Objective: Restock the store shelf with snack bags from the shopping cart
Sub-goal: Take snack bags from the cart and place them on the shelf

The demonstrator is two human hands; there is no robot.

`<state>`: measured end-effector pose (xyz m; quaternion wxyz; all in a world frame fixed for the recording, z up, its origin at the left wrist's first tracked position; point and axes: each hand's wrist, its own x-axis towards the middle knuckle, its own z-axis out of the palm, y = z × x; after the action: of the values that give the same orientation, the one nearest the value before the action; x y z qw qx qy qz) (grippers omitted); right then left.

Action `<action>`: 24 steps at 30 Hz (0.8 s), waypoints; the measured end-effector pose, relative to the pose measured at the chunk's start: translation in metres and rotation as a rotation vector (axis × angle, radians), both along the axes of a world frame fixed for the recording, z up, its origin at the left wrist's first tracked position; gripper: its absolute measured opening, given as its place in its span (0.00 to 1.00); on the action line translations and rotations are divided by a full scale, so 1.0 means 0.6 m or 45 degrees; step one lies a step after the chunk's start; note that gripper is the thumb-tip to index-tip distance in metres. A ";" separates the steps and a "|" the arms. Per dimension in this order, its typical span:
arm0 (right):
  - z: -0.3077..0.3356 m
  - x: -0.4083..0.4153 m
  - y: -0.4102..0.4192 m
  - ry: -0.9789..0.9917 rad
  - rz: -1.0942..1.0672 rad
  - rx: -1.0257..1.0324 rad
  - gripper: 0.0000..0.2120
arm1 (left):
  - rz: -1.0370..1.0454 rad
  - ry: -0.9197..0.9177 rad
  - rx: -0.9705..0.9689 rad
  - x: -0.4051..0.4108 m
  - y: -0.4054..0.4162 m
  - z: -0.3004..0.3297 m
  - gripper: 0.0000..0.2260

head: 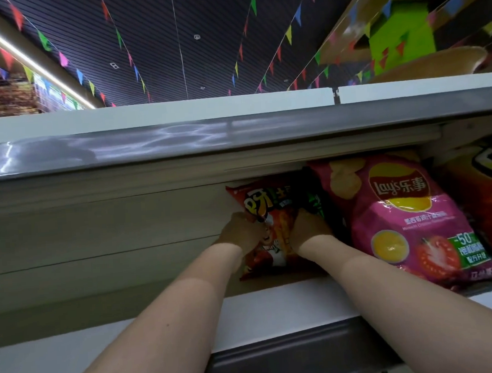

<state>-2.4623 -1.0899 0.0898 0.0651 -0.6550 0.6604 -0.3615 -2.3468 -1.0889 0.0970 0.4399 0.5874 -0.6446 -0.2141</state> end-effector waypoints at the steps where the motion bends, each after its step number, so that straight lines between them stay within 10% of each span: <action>1: 0.002 0.001 0.002 -0.003 -0.002 -0.030 0.23 | 0.044 0.037 -0.037 0.001 0.004 0.005 0.23; 13: 0.006 0.054 0.142 0.004 0.377 -0.154 0.06 | 0.412 0.399 -0.357 0.046 0.130 0.000 0.10; 17: -0.006 0.089 0.184 0.026 0.588 -0.266 0.21 | 0.582 0.354 -0.378 0.084 0.199 -0.020 0.11; 24: -0.030 0.163 0.261 -0.020 0.932 -0.266 0.16 | 0.872 0.312 -0.376 0.164 0.332 -0.058 0.11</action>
<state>-2.3644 -0.9335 0.0719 0.1278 -0.8478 0.3420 -0.3846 -2.2483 -0.8898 0.0624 0.6393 0.6690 -0.3780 -0.0285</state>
